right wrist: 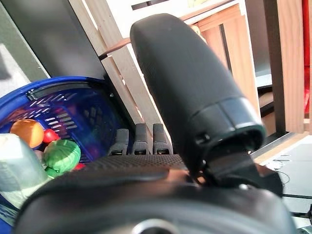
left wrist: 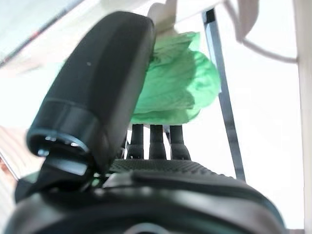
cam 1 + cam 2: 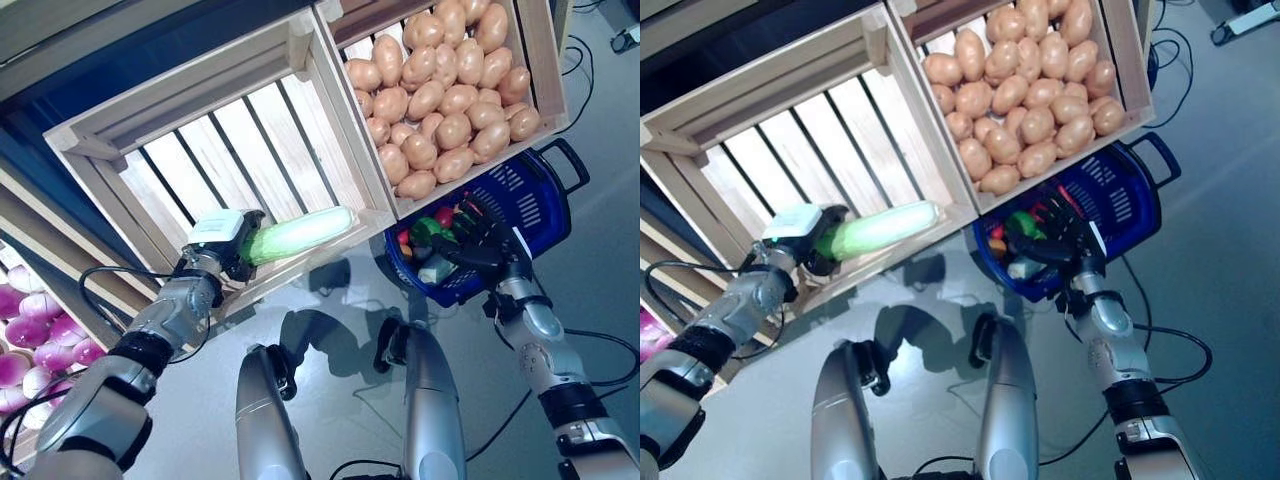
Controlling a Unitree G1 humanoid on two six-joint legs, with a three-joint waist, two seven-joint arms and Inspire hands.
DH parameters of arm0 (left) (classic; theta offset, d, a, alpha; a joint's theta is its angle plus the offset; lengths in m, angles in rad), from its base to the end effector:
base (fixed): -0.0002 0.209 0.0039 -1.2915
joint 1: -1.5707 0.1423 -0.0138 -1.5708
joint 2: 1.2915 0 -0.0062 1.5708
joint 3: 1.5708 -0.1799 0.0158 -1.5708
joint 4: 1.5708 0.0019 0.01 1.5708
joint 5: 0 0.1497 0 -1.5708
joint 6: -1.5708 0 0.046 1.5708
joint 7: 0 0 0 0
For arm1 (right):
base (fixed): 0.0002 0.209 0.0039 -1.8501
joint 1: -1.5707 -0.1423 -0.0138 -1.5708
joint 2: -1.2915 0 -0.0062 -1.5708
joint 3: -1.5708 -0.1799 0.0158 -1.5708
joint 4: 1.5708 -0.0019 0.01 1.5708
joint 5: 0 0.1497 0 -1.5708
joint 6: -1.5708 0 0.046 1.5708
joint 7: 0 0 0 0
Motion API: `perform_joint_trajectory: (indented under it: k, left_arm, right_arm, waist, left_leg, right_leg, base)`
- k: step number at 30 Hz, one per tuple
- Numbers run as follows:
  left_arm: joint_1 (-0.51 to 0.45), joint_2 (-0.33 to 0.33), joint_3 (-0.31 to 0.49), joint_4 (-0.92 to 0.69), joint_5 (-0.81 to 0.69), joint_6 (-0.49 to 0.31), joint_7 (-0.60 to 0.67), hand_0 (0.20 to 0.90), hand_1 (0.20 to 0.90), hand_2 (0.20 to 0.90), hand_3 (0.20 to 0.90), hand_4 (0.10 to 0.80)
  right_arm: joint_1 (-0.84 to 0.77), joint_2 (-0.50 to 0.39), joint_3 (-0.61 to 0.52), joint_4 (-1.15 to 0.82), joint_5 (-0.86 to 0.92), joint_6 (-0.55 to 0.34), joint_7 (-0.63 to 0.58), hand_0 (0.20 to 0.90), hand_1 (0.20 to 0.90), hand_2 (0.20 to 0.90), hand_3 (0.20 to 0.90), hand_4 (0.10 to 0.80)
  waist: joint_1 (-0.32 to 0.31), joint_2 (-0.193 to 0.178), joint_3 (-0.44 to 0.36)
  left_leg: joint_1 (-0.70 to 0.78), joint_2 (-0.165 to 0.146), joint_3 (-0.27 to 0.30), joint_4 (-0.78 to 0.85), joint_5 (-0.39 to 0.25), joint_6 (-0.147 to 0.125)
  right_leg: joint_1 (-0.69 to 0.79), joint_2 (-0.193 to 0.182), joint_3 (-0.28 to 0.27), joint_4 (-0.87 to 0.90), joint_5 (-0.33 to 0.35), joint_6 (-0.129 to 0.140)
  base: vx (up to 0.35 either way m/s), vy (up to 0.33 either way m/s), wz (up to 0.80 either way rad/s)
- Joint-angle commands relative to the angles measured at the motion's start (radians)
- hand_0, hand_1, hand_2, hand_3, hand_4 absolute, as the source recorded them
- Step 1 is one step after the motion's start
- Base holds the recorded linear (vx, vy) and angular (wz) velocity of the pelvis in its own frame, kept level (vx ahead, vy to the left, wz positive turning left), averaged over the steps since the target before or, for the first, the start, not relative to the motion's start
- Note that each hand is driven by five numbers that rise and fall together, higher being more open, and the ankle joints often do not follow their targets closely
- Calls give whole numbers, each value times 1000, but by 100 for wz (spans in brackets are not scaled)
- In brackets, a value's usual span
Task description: Put vegetables into the basket
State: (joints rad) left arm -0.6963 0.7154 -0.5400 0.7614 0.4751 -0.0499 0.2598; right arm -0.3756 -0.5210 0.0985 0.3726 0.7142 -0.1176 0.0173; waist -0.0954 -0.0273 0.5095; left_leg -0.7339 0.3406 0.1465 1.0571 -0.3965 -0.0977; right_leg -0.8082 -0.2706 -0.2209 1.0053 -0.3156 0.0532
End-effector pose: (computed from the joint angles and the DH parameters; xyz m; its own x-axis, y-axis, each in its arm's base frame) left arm 0.3188 0.2525 0.1017 0.9985 0.0000 0.0556 -0.0550 0.1478 0.9875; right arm 0.2826 -0.2368 0.0952 0.9940 -0.0039 0.1092 -0.0149 0.9851 0.1715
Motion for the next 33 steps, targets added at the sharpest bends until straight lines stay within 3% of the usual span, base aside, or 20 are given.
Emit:
perform_joint_trajectory:
  k: [1, 3, 12, 25, 31, 33]
  left_arm:
    - [-65, -5, -4, 96, 5, 29, 23, 808, 808, 808, 808, 739]
    - [-85, -10, -2, 125, 6, 27, 33, 300, 300, 300, 300, 400]
    - [-141, 2, -23, 162, 8, 6, -12, 300, 300, 300, 300, 400]
    - [-124, 16, -32, 158, -76, -40, -47, 300, 300, 300, 300, 400]
    - [-70, 3, 33, 122, -246, -94, -93, 300, 300, 300, 300, 400]
    - [-39, 3, 68, 89, -370, -117, -135, 300, 300, 300, 300, 400]
  right_arm:
    - [-90, -3, -16, -55, 28, -126, -13, 900, 900, 900, 900, 800]
    - [-99, 0, -10, -57, 26, -127, -15, 900, 900, 900, 900, 800]
    - [-105, 3, -8, -67, 30, -107, -12, 900, 900, 900, 900, 800]
    - [-100, -11, -15, -60, 32, -106, -19, 900, 900, 900, 900, 800]
    - [-83, -2, -16, -65, 17, -111, -12, 900, 900, 900, 900, 800]
    - [-77, 0, -22, -70, 13, -108, -17, 900, 900, 900, 900, 800]
  waist:
    - [-30, -40, -11]
    - [-34, -45, -14]
    - [-50, -41, -25]
    - [-53, -30, -38]
    - [-46, -24, -55]
    - [-42, -19, -64]
  left_leg:
    - [-56, 27, 14, -64, 119, -22]
    - [-62, 30, 13, -54, 116, -21]
    - [-81, 44, 13, -10, 96, -17]
    - [-76, 43, 11, 1, 85, -14]
    - [-46, 39, 14, -24, 90, -14]
    - [-33, 38, 14, -35, 93, -15]
  right_leg:
    - [48, -62, 91, -34, 82, 91]
    - [43, -61, 93, -28, 81, 91]
    - [15, -74, 105, 16, 66, 92]
    - [16, -86, 111, 28, 60, 98]
    - [42, -91, 105, 11, 61, 98]
    - [55, -93, 101, 5, 59, 99]
  base:
    - [0, -5, -12]
    - [4, 3, -8]
    - [12, 30, -1]
    - [16, 17, -2]
    - [46, 6, -3]
    - [54, 17, 0]
